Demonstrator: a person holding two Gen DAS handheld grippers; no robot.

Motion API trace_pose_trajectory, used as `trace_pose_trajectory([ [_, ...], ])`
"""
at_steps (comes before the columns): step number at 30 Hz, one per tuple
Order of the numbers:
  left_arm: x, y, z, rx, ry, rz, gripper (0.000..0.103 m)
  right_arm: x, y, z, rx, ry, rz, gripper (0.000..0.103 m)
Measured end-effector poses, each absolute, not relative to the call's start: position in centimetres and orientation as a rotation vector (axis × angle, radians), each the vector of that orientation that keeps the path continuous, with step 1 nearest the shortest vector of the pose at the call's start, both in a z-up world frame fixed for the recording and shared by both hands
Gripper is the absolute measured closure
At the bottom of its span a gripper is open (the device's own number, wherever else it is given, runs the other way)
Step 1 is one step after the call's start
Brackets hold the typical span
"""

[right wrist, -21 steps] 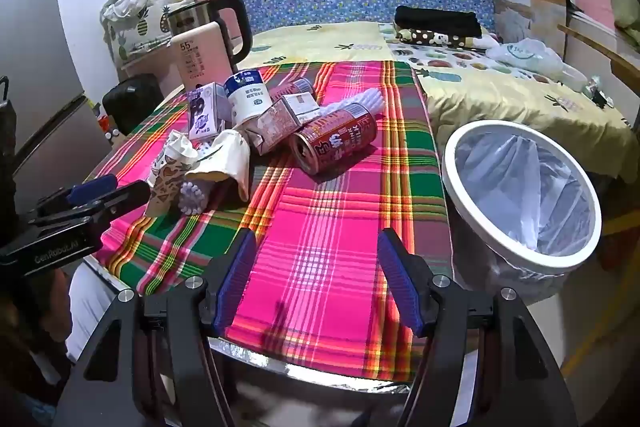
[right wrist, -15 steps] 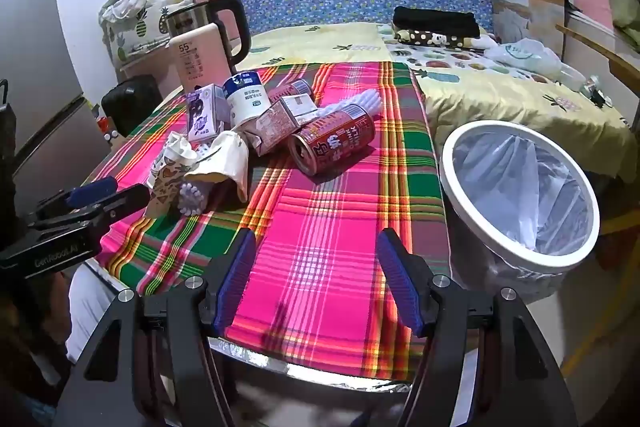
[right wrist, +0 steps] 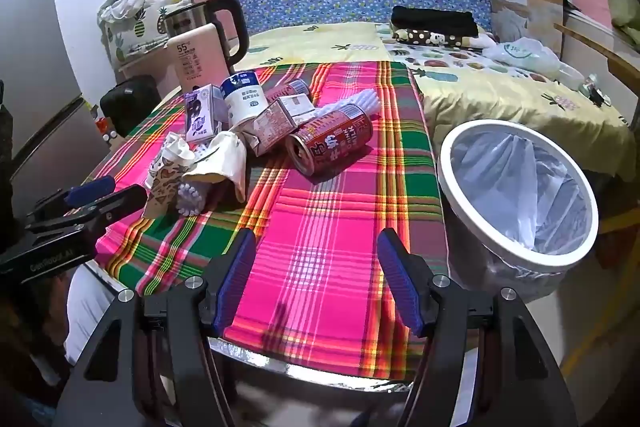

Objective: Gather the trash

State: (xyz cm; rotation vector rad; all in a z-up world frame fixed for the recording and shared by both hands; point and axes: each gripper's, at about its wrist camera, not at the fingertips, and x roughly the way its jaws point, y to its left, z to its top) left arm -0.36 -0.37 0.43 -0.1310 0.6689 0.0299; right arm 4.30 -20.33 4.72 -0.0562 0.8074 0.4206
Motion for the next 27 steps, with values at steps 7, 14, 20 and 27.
trace_pose_trajectory([
  [7,-0.40,-0.26,0.40,-0.135,0.671,0.033,0.028,4.20,-20.34,4.75,-0.055,0.808,0.420,0.038],
  [14,-0.39,-0.22,0.44,-0.134,0.671,0.032,0.028,4.07,-20.58,4.92,-0.053,0.803,0.416,0.038],
  [20,-0.40,-0.20,0.52,-0.133,0.669,0.031,0.028,4.06,-20.55,4.98,-0.055,0.801,0.416,0.038],
  [27,-0.51,-0.21,0.55,-0.136,0.668,0.031,0.028,3.99,-20.59,5.05,-0.055,0.801,0.417,0.038],
])
